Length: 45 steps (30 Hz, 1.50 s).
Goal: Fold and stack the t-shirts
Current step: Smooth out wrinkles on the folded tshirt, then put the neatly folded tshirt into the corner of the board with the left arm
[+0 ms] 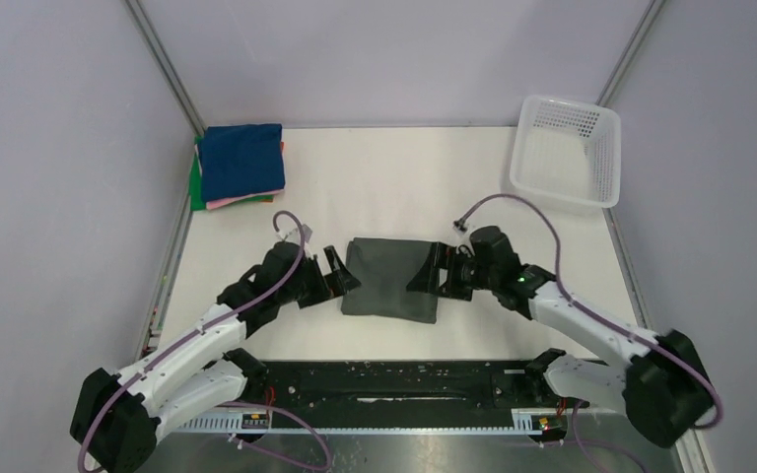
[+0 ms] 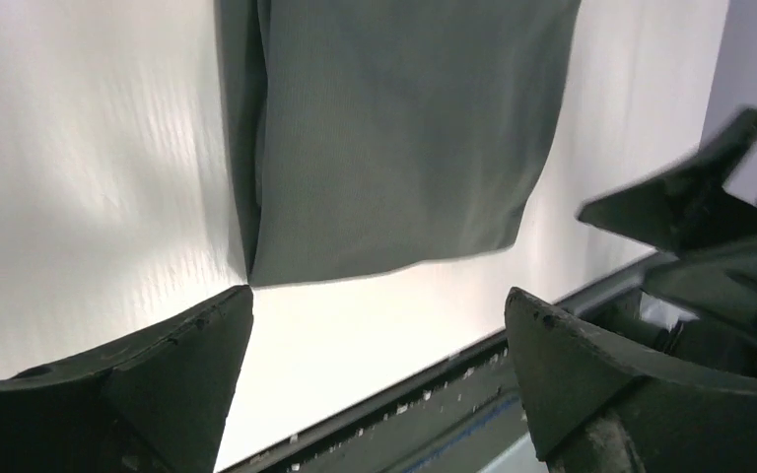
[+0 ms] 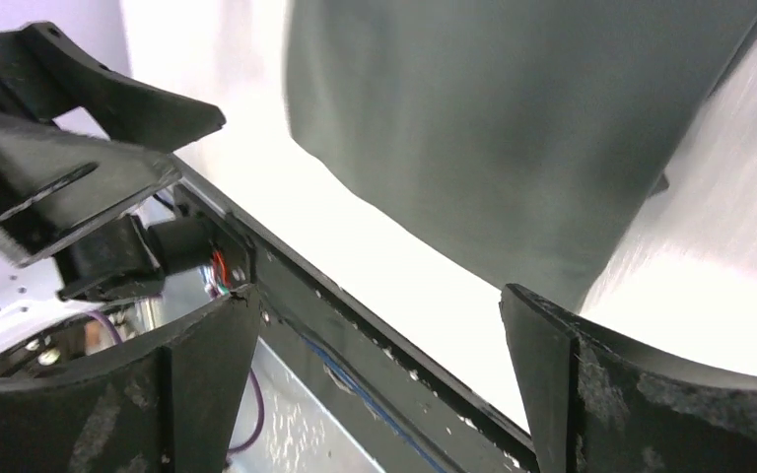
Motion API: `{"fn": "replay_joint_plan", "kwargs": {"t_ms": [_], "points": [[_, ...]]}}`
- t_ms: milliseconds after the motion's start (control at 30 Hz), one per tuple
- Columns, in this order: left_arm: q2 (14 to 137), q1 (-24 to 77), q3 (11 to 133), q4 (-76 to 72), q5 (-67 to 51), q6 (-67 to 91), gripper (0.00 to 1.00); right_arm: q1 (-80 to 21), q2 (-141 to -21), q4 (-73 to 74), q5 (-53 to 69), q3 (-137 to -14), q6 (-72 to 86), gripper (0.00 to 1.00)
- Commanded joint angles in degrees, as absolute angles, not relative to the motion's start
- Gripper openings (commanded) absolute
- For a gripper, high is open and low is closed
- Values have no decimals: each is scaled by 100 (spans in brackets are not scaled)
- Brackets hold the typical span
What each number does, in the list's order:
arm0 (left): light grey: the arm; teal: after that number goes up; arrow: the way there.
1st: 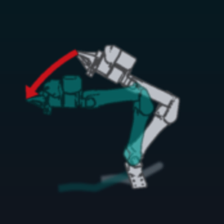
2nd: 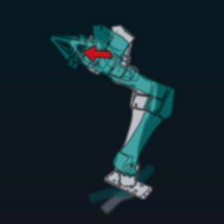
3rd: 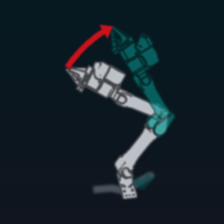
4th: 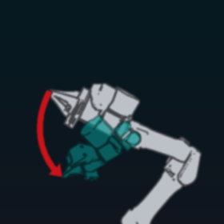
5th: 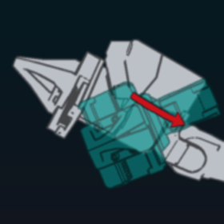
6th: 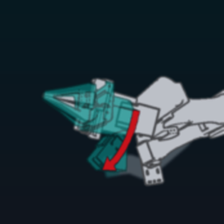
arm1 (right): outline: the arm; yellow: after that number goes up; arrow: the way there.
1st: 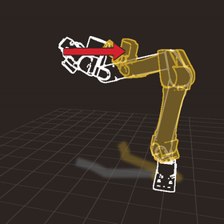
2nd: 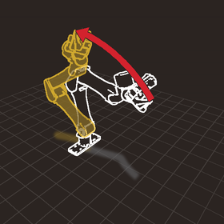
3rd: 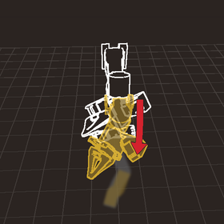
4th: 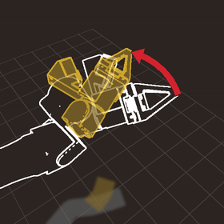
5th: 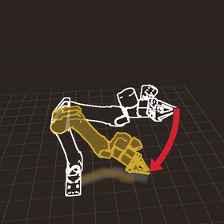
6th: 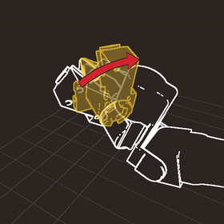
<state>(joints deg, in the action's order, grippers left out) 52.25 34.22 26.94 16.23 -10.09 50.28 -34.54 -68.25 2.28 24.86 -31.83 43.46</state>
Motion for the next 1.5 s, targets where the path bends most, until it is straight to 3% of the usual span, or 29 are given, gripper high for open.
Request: {"fn": "replay_joint_plan", "kwargs": {"t_ms": [0,167,367,600,800,867,1000,1133,1300,1467], "points": [[4974,3319,3320,2277,393,4615,99,-3471,-5513,1132,1331,-3563,3837,99],[5861,3147,3740,2242,604,4253,96,-3462,-4251,1864,71,-3107,3741,99],[7323,3138,4365,2182,482,4083,90,-3457,-3148,2200,-410,-2671,3691,99],[8854,3204,4951,1944,-118,4104,83,-3454,-3164,2474,-588,-2715,3420,99],[9740,3554,5254,1932,-372,4197,70,-3454,-3437,2493,-737,-2715,3217,100],[10036,3687,5424,2081,-273,4222,63,-3454,-3481,2494,-779,-2724,3144,100],[10682,4009,6217,2841,572,4254,29,-3448,-3509,2503,-965,-2749,2997,99],[11201,4241,6942,3490,1304,4196,3,-3445,-3523,2499,-1116,-2759,2895,99],[11462,4270,7489,3927,1858,4021,0,-3443,-3639,2497,-1284,-2772,2805,100],[11410,4265,8226,4616,3180,3749,0,-3437,-3699,2489,-1362,-2803,2709,99]]}}
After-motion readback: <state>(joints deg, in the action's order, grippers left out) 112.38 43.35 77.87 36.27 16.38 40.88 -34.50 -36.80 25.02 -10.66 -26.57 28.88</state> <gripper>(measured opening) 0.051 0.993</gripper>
